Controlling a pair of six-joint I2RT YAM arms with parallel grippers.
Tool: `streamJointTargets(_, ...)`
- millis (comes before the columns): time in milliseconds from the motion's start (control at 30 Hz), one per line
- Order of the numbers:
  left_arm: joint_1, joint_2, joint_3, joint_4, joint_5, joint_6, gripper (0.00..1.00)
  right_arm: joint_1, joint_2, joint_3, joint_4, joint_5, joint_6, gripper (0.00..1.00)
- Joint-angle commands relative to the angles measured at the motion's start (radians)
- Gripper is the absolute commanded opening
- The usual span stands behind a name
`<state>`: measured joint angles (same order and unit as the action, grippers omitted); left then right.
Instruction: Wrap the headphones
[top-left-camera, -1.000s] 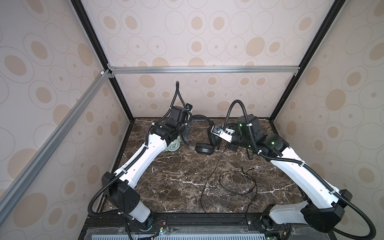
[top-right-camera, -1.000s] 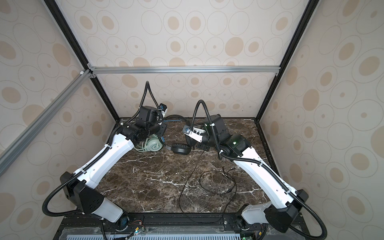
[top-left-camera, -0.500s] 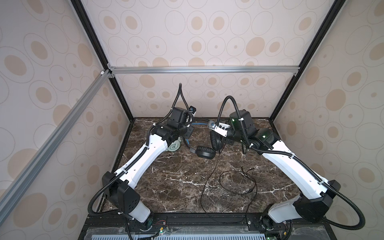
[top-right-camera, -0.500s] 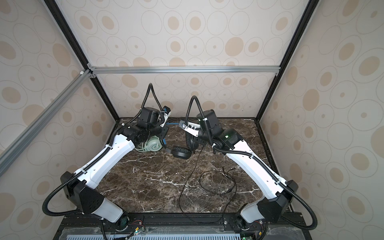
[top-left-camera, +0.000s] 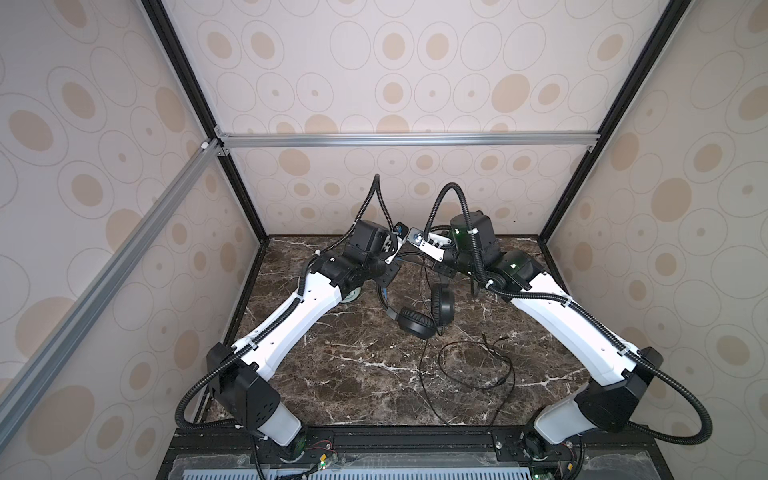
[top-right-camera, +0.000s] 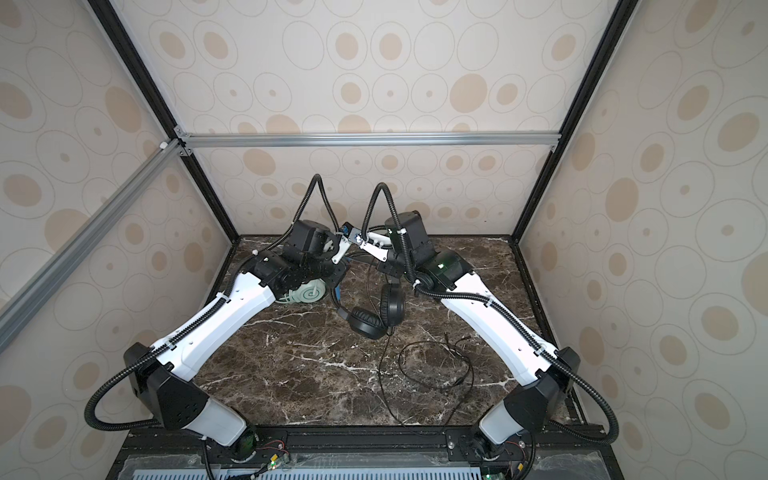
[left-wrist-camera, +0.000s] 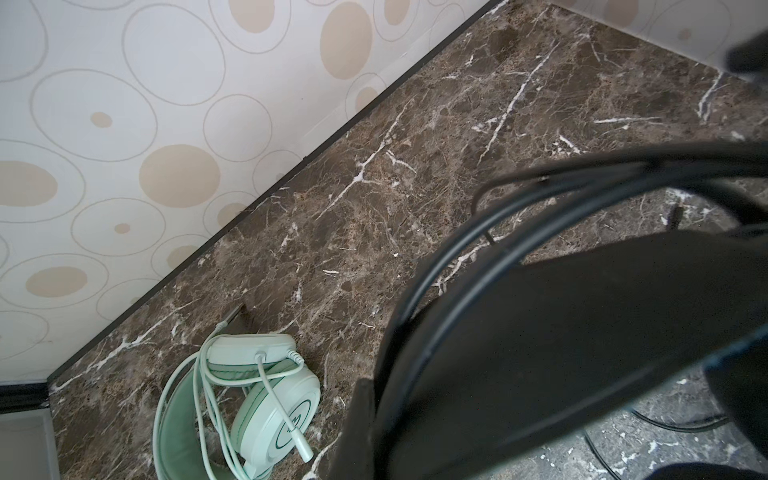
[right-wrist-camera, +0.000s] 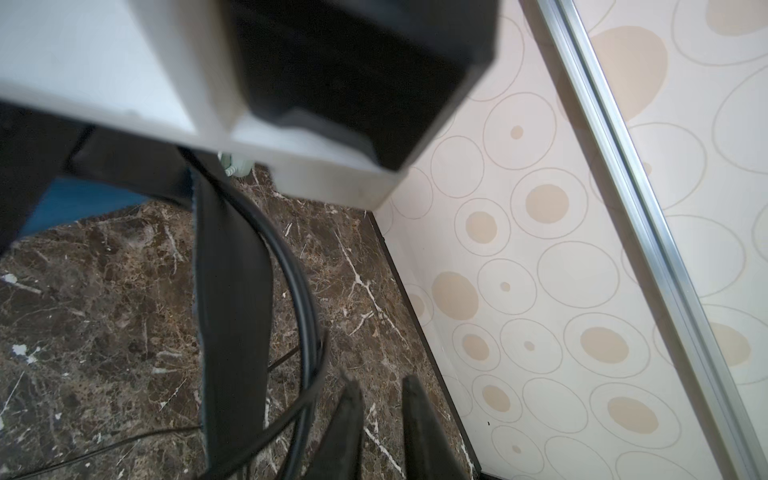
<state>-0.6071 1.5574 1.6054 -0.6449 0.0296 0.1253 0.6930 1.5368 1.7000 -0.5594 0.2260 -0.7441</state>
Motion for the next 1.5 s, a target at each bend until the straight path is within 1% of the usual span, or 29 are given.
streamJointTargets(0,-0.007,-0.051,0.009,0.031,0.044,-0.001,0.00,-0.014,0.022,0.018,0.038,0.018,0.032,0.19)
streamJointTargets(167,-0.007,-0.067,-0.003,0.039,0.057,-0.013,0.00,-0.075,0.011,0.007,0.049,-0.042,0.154,0.18)
streamJointTargets(233,-0.007,-0.075,-0.006,0.040,0.066,-0.020,0.00,-0.090,0.004,0.001,0.051,-0.061,0.185,0.20)
streamJointTargets(300,-0.008,-0.084,-0.014,0.048,0.082,-0.030,0.00,-0.109,0.000,0.006,0.043,-0.080,0.226,0.28)
streamJointTargets(400,-0.007,-0.096,-0.038,0.072,0.123,-0.063,0.00,-0.157,-0.011,0.034,0.025,-0.144,0.317,0.46)
streamJointTargets(467,-0.007,-0.106,-0.064,0.096,0.150,-0.096,0.00,-0.196,-0.027,0.044,0.024,-0.200,0.381,0.56)
streamJointTargets(533,-0.005,-0.113,-0.087,0.118,0.167,-0.136,0.00,-0.233,-0.053,0.037,0.029,-0.268,0.427,0.60)
streamJointTargets(600,0.011,-0.112,-0.101,0.136,0.212,-0.183,0.00,-0.270,-0.095,-0.005,0.062,-0.349,0.467,0.66)
streamJointTargets(633,0.017,-0.110,-0.108,0.142,0.220,-0.208,0.00,-0.294,-0.120,-0.034,0.080,-0.409,0.482,0.68)
streamJointTargets(700,0.030,-0.104,-0.103,0.136,0.218,-0.243,0.00,-0.315,-0.163,-0.093,0.113,-0.494,0.476,0.70)
streamJointTargets(800,0.049,-0.099,-0.072,0.115,0.144,-0.272,0.00,-0.324,-0.200,-0.158,0.116,-0.554,0.464,0.72)
streamJointTargets(867,0.062,-0.092,-0.032,0.093,0.110,-0.276,0.00,-0.327,-0.231,-0.218,0.142,-0.599,0.491,0.75)
streamJointTargets(933,0.063,-0.078,0.022,0.064,0.094,-0.277,0.00,-0.328,-0.272,-0.297,0.201,-0.635,0.534,0.79)
streamJointTargets(1000,0.063,-0.061,0.080,0.030,0.054,-0.279,0.00,-0.329,-0.308,-0.366,0.251,-0.659,0.577,0.81)
streamJointTargets(1167,0.064,-0.031,0.210,-0.029,-0.102,-0.298,0.00,-0.328,-0.412,-0.535,0.348,-0.690,0.692,0.84)
streamJointTargets(1300,0.066,0.008,0.288,-0.055,-0.161,-0.303,0.00,-0.327,-0.463,-0.617,0.354,-0.688,0.703,0.86)
streamJointTargets(1467,0.067,0.081,0.398,-0.104,-0.215,-0.315,0.00,-0.328,-0.513,-0.685,0.404,-0.701,0.754,0.87)
